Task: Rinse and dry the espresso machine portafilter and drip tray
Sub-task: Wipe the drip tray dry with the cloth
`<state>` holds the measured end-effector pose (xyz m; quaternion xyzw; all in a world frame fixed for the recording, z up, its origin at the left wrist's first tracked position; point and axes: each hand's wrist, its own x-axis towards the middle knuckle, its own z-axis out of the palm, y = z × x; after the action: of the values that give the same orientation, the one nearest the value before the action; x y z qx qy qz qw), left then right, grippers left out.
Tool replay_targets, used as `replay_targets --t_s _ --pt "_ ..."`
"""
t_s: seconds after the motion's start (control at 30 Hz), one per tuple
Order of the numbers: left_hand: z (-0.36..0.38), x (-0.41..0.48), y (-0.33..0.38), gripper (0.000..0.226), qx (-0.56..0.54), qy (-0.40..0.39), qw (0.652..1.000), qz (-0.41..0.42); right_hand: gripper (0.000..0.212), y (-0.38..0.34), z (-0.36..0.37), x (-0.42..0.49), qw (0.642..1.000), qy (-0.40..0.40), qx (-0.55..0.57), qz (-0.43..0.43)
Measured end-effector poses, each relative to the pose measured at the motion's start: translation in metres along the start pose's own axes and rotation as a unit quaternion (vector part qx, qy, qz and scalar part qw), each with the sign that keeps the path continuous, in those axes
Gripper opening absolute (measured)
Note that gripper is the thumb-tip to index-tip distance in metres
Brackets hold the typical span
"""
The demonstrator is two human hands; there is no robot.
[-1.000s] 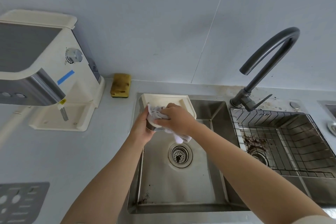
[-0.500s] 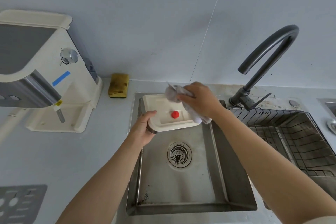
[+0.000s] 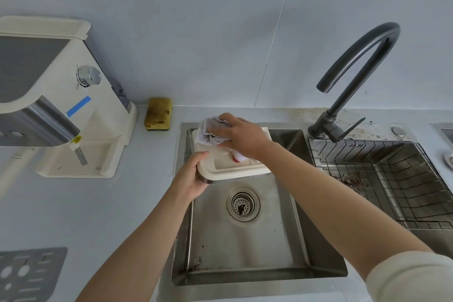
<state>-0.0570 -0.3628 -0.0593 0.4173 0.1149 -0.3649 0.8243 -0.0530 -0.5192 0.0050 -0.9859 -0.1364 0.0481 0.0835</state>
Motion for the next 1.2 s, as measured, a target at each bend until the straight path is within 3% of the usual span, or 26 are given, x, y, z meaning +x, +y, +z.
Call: replay_targets --t_s 0.1,0.33,0.53,0.63,0.8,0.87,1.03,1.2 --pt "-0.002 -0.001 0.001 0.033 -0.008 0.004 1.000 0.003 0.056 0.010 -0.005 -0.003 0.999 -0.031 -0.029 0.026" --pt "-0.004 -0.002 0.001 0.038 -0.016 0.009 1.000 0.008 0.037 0.036 -0.014 -0.015 0.994 -0.056 -0.020 0.086" --pt "-0.009 -0.001 0.003 0.041 -0.012 0.012 0.999 0.032 0.041 0.052 -0.015 -0.028 0.984 -0.094 -0.042 0.142" --pt "-0.010 0.001 0.005 0.026 -0.016 0.010 0.999 0.049 0.048 0.057 -0.015 -0.035 0.976 -0.132 -0.100 0.141" --pt "-0.011 0.004 0.003 0.033 -0.017 0.013 0.998 0.063 0.033 0.054 -0.012 -0.040 0.974 -0.098 0.006 0.203" --pt "-0.010 0.005 0.002 0.025 -0.023 0.020 0.997 0.073 0.029 0.053 -0.007 -0.040 0.972 -0.101 0.038 0.210" --pt "-0.009 0.007 0.005 0.035 -0.049 0.046 0.993 0.093 0.041 0.049 0.006 -0.044 0.964 -0.123 0.082 0.222" --pt "-0.008 0.008 0.008 0.029 -0.040 0.051 0.992 0.110 0.032 0.039 0.005 -0.047 0.961 -0.141 0.119 0.206"
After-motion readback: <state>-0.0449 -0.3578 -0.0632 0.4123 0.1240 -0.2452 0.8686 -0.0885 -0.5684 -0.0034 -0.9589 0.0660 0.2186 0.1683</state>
